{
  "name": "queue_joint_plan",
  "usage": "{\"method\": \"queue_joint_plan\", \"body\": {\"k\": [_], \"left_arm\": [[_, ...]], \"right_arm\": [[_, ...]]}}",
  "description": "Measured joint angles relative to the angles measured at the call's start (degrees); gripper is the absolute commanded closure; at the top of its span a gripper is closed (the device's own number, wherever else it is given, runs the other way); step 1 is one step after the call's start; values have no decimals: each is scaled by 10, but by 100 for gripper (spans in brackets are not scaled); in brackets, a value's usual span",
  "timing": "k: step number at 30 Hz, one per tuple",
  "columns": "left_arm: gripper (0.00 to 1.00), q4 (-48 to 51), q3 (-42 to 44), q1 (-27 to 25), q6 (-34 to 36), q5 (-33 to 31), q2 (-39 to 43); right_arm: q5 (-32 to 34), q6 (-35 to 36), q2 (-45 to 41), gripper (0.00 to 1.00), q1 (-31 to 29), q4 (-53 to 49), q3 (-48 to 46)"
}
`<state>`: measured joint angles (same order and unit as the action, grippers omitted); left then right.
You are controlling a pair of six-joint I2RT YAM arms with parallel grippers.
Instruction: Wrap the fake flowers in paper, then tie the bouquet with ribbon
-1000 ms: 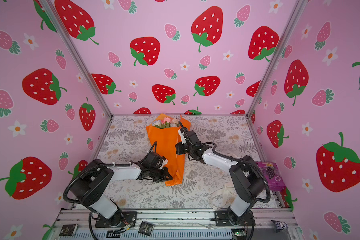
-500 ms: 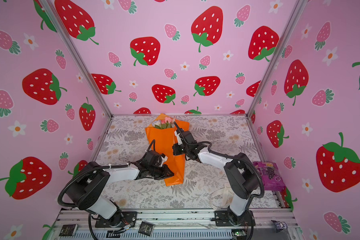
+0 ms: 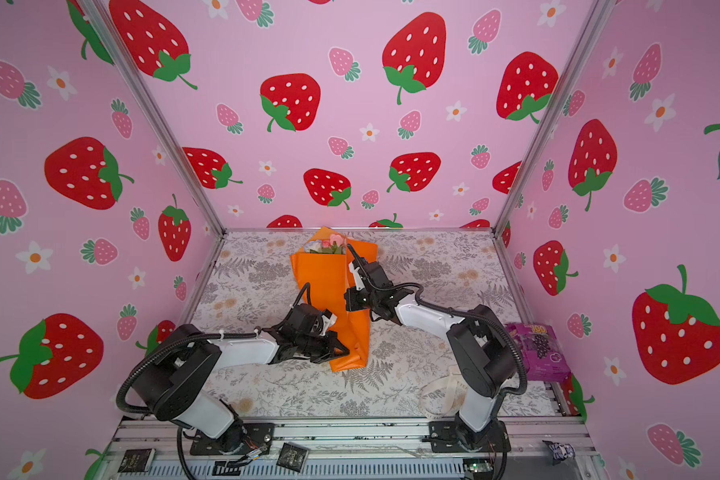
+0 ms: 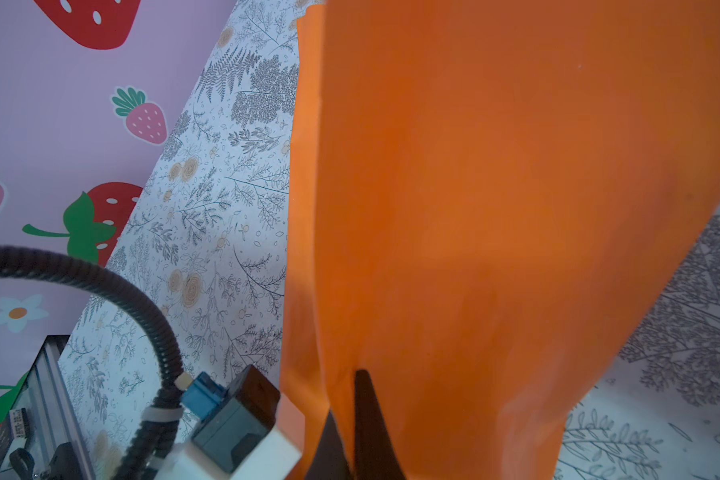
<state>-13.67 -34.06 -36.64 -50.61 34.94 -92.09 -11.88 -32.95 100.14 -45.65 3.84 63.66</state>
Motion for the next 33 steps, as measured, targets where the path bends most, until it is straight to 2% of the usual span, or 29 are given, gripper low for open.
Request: {"method": "queue_joint_plan", "body": {"k": [8,10,13,15,17,22,28,30,33], "left_arm": [[93,-9,0,-8,-7,-3,-9],[90,-7,2,-7,-7,-13,-1],[88,1,14,-8,-6,-35,38],[82,9,24,-7,-3,-52,71],[87,20,33,-7,-4,-70,103],[84,38,37,0,0,-96,135],[78,64,41,34,9,-109,180],[74,64,48,56,10,-109,201],[76,69,57,89,11,-101,216]], "right_arm": [[-27,-9,42,100,-2,4,4],[-33,-13,51,100,-3,5,9],[-40,-18,58,100,-4,10,13],[-42,-20,62,100,-4,12,18],[-42,-26,63,100,-4,15,20],[-45,-49,63,100,-4,34,20],[-54,-66,92,100,-6,40,38],[-60,-68,103,97,-7,39,42],[-73,-71,119,95,-8,40,49]]}}
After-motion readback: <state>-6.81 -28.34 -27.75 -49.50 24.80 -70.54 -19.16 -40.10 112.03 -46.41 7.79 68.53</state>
